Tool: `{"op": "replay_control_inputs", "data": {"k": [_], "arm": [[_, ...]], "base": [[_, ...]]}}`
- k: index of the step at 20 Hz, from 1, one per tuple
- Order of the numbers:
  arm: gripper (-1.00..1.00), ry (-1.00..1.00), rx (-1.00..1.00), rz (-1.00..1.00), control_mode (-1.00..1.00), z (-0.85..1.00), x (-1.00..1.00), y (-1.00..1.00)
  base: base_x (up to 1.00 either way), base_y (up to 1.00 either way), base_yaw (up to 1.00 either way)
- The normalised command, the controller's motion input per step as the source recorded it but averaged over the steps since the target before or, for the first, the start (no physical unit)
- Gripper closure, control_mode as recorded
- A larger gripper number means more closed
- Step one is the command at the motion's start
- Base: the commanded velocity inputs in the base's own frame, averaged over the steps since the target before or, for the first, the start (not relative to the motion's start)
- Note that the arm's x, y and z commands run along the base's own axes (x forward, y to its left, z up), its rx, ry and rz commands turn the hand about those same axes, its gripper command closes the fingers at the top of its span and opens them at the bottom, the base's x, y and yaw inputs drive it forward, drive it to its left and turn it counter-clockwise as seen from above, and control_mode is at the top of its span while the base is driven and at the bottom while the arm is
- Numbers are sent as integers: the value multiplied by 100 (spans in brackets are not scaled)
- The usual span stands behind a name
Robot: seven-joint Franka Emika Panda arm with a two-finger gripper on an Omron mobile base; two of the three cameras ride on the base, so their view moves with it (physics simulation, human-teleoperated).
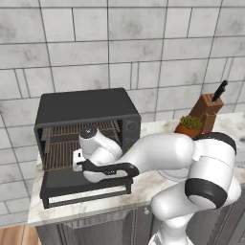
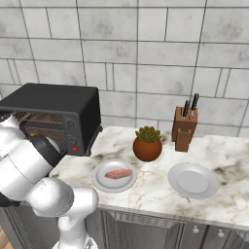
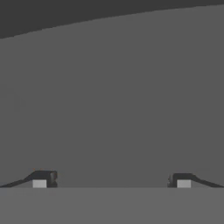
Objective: Open the toaster oven door. Place the bread on the bottom rack in the toaster oven and place the steak on the top rack.
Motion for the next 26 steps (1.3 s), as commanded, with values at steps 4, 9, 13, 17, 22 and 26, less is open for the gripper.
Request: {"op": "replay_control_inputs", "data": {"k": [4, 9, 13, 17, 22, 26], "arm": [[-100, -1, 1, -29, -100, -4, 97, 10], [-100, -2, 3, -18, -100, -1, 73, 8], [-100, -10, 1, -1, -100, 58, -53, -6], [-100, -9, -8, 8, -100, 80, -78, 0], [-100, -4, -29, 30, -100, 25, -8, 1], [-100, -7, -41, 39, -100, 4, 0, 8]], "base": [[0, 0, 0], [0, 0, 0], [0, 0, 0], [0, 0, 0], [0, 0, 0], [0, 0, 0]]}}
